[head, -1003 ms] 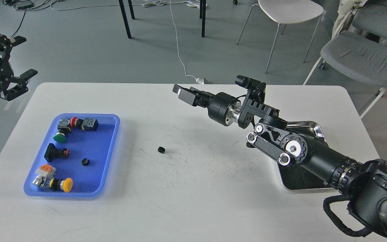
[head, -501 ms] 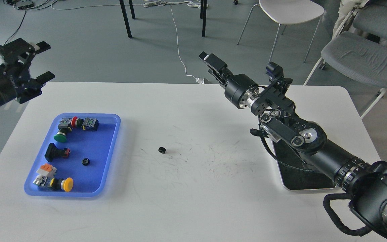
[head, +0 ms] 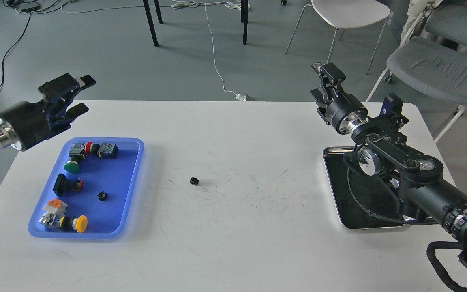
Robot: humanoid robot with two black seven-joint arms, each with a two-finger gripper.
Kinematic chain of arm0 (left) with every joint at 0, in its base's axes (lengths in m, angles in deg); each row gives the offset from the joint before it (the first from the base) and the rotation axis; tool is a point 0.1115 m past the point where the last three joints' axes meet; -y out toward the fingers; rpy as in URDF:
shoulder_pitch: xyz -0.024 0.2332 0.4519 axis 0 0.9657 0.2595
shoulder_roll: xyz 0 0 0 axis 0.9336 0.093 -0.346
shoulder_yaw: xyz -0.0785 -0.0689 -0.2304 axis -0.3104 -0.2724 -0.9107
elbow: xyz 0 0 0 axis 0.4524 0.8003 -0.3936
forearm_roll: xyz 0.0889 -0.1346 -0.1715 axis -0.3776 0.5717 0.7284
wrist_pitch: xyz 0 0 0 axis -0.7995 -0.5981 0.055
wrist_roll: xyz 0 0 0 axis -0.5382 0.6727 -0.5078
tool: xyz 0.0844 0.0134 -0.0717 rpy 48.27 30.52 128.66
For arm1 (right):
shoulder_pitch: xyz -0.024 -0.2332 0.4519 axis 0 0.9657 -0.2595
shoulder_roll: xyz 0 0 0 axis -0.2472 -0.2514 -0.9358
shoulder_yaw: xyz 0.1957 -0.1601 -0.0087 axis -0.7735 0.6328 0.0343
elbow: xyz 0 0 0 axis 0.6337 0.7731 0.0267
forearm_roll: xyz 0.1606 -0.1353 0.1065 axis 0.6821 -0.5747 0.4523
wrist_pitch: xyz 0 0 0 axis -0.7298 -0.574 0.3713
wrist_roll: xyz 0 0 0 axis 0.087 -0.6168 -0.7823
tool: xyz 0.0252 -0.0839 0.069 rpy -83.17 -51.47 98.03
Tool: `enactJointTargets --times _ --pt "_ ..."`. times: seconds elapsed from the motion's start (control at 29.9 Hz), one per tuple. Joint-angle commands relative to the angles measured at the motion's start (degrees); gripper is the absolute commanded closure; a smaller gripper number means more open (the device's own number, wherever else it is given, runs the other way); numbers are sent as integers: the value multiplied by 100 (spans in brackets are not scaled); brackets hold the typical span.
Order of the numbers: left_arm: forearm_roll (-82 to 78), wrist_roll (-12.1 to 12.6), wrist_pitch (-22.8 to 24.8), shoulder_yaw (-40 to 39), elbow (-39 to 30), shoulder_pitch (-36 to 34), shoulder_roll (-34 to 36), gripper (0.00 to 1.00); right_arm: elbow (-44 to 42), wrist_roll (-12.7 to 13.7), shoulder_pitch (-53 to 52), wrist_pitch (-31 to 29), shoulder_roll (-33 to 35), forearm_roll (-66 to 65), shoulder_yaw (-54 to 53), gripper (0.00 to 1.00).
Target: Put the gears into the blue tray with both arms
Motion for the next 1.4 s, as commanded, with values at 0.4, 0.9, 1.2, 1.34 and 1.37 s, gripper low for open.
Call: enactJointTargets --times 0.4,0.9,1.2,1.34,1.37 --pt "-961 1125 222 109 -43 -215 -66 2 -265 7 20 92 508 736 1 13" --pt "-4316 431 -129 30 -754 -383 40 2 -274 7 46 92 807 736 28 11" --pt "-5565 379 -322 30 -931 -400 -207 2 -230 -2 99 22 1027 745 54 6" --pt "-5909 370 -331 48 -1106 -382 -417 2 -221 -72 99 22 1071 736 45 5" --pt "-6023 370 -340 30 -1072 -382 -452 2 -221 -81 108 40 1071 736 45 5"
